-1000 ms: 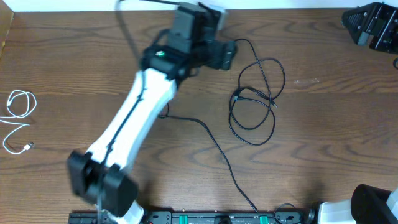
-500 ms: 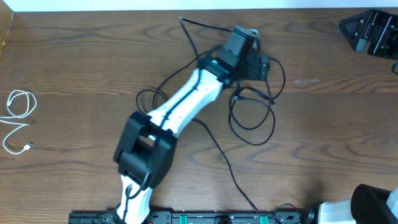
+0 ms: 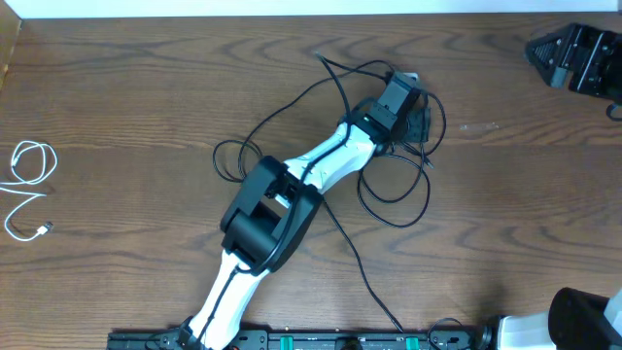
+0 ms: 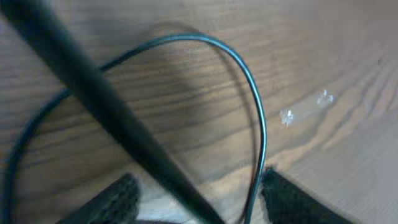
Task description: Untangle cables
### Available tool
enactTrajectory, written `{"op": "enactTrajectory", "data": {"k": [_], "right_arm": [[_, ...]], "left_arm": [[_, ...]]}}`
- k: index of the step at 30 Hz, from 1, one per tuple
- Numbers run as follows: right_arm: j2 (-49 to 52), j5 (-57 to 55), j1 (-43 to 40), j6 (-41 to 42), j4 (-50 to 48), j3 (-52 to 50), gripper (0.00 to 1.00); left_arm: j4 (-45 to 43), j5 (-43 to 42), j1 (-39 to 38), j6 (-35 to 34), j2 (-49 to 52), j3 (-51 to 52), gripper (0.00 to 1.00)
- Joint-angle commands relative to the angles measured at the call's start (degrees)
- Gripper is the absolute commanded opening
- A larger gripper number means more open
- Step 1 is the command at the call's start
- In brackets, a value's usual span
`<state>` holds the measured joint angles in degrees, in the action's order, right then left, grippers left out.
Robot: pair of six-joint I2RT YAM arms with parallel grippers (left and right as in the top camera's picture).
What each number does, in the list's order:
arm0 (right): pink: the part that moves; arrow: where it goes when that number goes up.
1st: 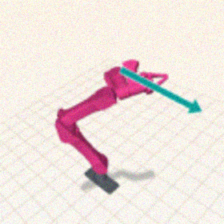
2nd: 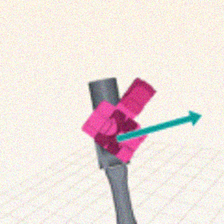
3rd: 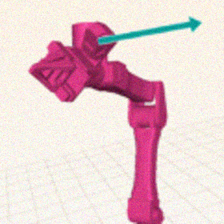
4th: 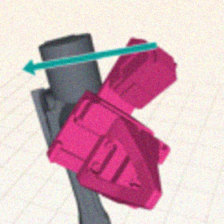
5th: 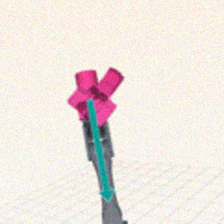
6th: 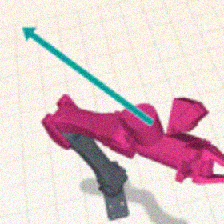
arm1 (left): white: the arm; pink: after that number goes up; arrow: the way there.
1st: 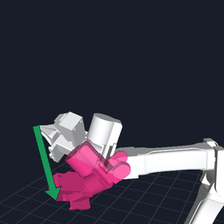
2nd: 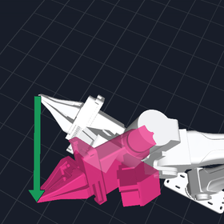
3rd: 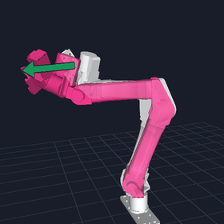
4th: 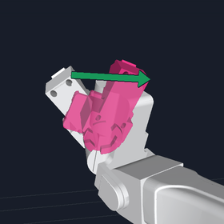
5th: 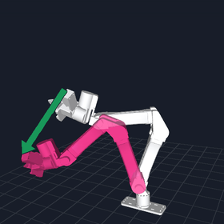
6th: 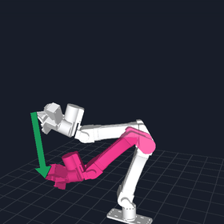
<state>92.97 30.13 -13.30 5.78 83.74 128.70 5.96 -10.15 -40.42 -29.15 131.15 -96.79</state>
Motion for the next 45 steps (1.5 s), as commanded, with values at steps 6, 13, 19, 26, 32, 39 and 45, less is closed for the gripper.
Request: {"op": "enactTrajectory", "data": {"k": [6, 13, 19, 26, 32, 39, 45], "right_arm": [[0.04, -0.02, 0.28, -0.76, -1.09, -5.42, 0.76], [0.04, -0.24, 0.28, -1.62, -2.43, -7.37, 0.76], [0.04, -0.22, 0.28, -1.62, -3.65, -8.11, 0.77], [0.04, -0.20, 0.66, -1.60, -4.96, -9.11, 0.77], [0.04, -0.22, 2.23, -1.62, -5.79, -10.49, 0.77], [0.04, -0.20, 3.61, -1.62, -7.48, -12.76, 0.78], [0.04, -0.20, 4.11, -1.57, -9.49, -15.43, 0.79]], "left_arm": [[-1.60, 0.81, -0.04, -0.07, 0.83, -1.16, 0.12], [2.62, 0.81, 3.02, 3.74, -7.82, -1.18, 0.08], [11.93, 0.33, 8.59, 6.86, -23.47, -1.18, 0.08], [20.20, -4.48, 14.21, 8.15, -39.54, -1.18, 0.08], [21.97, -6.08, 17.59, 9.35, -48.37, -1.18, 0.08], [28.44, -5.46, 24.26, 11.54, -52.81, -1.18, 0.08], [43.95, -1.29, 25.51, 6.51, -50.53, 0.07, 0.08]]}}
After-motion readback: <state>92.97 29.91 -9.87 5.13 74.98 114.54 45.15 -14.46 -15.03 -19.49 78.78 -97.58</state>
